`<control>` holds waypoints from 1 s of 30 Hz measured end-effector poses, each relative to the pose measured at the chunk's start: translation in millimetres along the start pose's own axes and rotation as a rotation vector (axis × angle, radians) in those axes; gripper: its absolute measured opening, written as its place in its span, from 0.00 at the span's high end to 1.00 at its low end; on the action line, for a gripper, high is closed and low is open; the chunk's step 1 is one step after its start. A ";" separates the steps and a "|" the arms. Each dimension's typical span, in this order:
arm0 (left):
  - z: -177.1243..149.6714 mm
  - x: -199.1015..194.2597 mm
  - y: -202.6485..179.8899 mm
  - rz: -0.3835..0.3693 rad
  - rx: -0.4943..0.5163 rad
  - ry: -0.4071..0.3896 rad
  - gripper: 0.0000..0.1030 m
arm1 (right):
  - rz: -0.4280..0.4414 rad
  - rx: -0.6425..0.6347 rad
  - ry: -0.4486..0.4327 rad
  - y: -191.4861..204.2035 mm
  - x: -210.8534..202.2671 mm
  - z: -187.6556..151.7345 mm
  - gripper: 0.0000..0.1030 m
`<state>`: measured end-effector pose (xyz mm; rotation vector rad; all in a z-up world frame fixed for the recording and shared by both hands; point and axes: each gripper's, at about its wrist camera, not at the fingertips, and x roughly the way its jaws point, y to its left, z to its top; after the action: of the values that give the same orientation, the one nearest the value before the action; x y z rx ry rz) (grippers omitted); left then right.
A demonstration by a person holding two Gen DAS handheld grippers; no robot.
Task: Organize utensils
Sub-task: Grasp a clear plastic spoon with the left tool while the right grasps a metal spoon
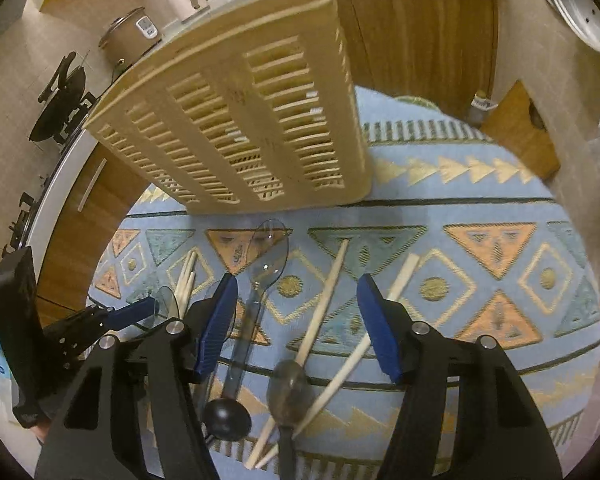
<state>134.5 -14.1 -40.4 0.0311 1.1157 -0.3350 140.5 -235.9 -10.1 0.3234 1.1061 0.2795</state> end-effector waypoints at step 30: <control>7.8 -40.4 24.9 0.000 -0.030 -0.185 0.71 | -0.168 -0.014 0.080 40.7 63.0 29.9 0.59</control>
<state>132.4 18.1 -4.7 -0.0261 0.9371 -0.3140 191.7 -178.2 -33.9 0.2069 1.2021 0.1517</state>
